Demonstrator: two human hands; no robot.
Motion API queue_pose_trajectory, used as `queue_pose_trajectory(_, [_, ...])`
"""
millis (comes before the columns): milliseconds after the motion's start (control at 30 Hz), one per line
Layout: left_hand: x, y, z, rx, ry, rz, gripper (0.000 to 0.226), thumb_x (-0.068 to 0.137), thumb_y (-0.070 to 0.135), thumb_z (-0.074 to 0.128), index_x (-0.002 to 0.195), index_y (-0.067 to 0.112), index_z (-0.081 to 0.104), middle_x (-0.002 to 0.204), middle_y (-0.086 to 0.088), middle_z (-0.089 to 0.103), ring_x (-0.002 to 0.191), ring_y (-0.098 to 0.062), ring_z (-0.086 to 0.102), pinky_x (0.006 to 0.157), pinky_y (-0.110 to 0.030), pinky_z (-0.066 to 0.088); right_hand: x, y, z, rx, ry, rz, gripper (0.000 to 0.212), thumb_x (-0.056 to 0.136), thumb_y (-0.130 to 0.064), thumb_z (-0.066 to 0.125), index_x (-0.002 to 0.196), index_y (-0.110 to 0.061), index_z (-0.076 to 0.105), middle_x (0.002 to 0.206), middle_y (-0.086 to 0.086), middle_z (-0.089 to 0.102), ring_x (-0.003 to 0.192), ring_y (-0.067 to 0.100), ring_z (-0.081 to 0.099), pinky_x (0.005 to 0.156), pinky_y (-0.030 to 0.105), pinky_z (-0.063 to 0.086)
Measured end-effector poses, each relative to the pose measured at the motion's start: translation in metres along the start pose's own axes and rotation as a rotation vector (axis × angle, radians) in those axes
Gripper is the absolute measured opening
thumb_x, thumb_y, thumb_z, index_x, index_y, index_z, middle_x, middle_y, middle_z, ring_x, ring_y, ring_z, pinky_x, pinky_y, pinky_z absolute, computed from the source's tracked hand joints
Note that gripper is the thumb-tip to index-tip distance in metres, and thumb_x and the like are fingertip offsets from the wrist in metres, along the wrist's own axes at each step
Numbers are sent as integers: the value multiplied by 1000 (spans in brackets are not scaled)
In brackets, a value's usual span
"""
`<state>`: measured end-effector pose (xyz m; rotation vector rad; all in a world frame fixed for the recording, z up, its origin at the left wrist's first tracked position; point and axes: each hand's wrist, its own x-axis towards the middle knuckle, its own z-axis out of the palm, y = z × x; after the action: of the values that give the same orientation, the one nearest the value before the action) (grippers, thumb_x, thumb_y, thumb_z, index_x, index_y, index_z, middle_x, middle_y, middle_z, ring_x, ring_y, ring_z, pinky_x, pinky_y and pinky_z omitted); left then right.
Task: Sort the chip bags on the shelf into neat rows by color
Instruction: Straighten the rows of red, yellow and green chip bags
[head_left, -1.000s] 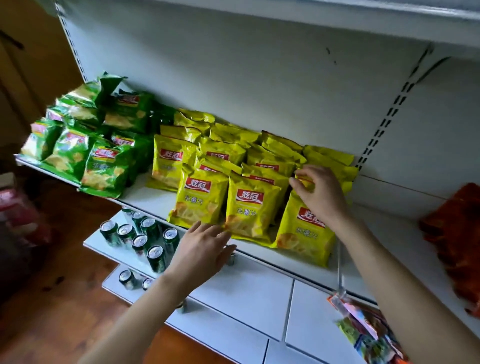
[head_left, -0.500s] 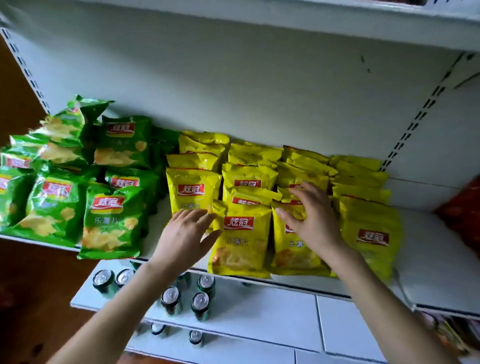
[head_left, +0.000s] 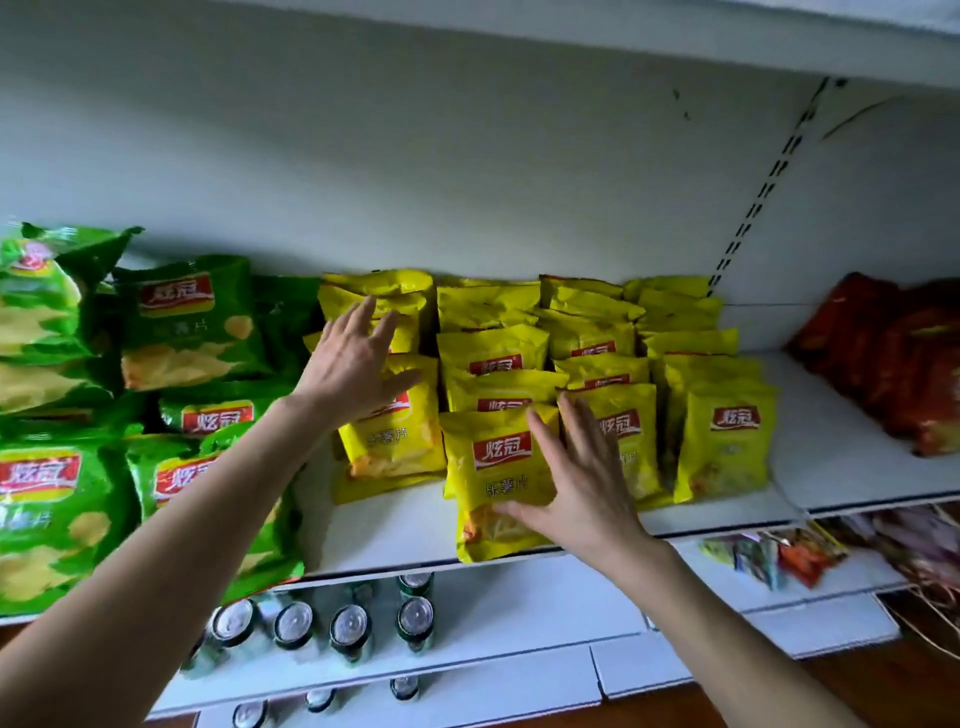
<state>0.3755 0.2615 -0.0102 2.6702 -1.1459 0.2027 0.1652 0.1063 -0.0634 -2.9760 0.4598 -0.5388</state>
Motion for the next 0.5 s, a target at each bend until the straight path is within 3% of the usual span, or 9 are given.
queue_pose_trajectory(100, [23, 14, -6, -75, 9, 59, 80, 88, 54, 53, 150, 13, 22, 158, -15, 11, 143, -33, 15, 114, -42, 18, -1, -8, 5, -44, -51, 63, 99, 67, -89, 18, 139, -22, 31, 144, 24, 34, 132, 39, 26, 92, 65, 28])
queue_pose_trajectory(233, [63, 30, -3, -56, -50, 129, 82, 86, 64, 44, 150, 18, 23, 158, -12, 11, 144, -30, 13, 116, -43, 14, -3, -7, 10, -154, -141, 224, 98, 67, -89, 8, 136, -26, 38, 140, 22, 42, 126, 41, 40, 85, 65, 33])
queue_pose_trajectory(333, [84, 29, -3, 43, -50, 136, 80, 86, 67, 41, 149, 20, 25, 158, -10, 14, 145, -27, 10, 116, -45, 10, -2, -4, 13, -158, -112, 277, 100, 66, -90, 8, 136, -25, 38, 142, 21, 38, 127, 41, 39, 84, 66, 35])
queue_pose_trajectory(433, [82, 11, -6, 93, 27, 146, 79, 84, 71, 39, 146, 22, 34, 153, -10, 27, 140, -29, 21, 112, -45, 20, -6, -2, 14, -82, -53, 299, 101, 68, -90, 13, 138, -20, 37, 143, 23, 36, 126, 43, 38, 86, 65, 33])
queue_pose_trajectory(500, [74, -1, -6, 107, 24, 128, 88, 76, 82, 27, 144, 27, 37, 150, -7, 32, 137, -30, 27, 108, -44, 25, -7, -6, 17, -46, -59, 315, 103, 68, -90, 14, 139, -20, 36, 143, 24, 36, 126, 45, 38, 85, 68, 33])
